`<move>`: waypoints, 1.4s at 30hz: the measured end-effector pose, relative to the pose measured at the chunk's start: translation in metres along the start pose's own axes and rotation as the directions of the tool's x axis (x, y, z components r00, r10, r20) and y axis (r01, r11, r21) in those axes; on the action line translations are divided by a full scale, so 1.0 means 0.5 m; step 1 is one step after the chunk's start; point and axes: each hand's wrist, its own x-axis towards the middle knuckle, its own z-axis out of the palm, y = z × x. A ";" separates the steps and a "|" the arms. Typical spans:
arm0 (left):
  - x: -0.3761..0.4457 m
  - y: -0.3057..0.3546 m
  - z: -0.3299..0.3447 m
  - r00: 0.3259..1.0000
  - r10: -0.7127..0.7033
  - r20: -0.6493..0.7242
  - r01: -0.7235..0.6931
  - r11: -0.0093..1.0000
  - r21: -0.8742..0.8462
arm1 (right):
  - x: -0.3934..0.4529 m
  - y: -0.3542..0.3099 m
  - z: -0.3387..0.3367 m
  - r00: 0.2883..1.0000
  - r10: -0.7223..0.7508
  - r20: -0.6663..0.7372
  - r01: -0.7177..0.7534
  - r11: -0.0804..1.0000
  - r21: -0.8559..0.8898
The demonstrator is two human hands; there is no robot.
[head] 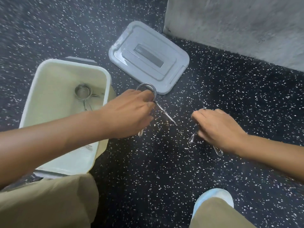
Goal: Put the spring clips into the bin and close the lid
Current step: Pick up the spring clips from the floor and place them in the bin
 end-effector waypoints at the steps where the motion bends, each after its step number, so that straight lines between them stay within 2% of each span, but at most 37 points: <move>1: -0.017 -0.007 -0.009 1.000 -0.029 -0.012 0.028 0.999 -0.018 | 0.007 -0.008 -0.009 1.000 -0.012 -0.015 0.012 1.000 -0.003; 8: -0.154 -0.056 -0.064 0.943 -0.301 -0.143 0.264 0.937 -0.227 | 0.058 -0.085 -0.081 0.970 -0.135 -0.203 0.147 0.988 0.042; 15: -0.265 -0.107 -0.076 0.855 -0.497 -0.146 0.432 0.840 -0.329 | 0.120 -0.158 -0.134 0.934 -0.223 -0.281 0.264 0.957 0.121; 23: -0.331 -0.149 -0.016 0.814 -0.581 -0.022 0.544 0.774 -0.325 | 0.180 -0.239 -0.186 0.892 -0.317 -0.323 0.364 0.926 0.097; 32: -0.338 -0.183 0.134 0.782 -0.552 0.290 0.622 0.723 -0.301 | 0.239 -0.294 -0.222 0.822 -0.411 -0.395 0.462 0.886 0.039; 36: -0.334 -0.183 0.152 0.768 -0.531 0.358 0.632 0.720 -0.286 | 0.271 -0.315 -0.247 0.792 -0.445 -0.418 0.493 0.870 0.008; 42: -0.332 -0.174 0.156 0.765 -0.504 0.401 0.620 0.743 -0.252 | 0.321 -0.332 -0.280 0.697 -0.594 -0.401 0.611 0.785 -0.102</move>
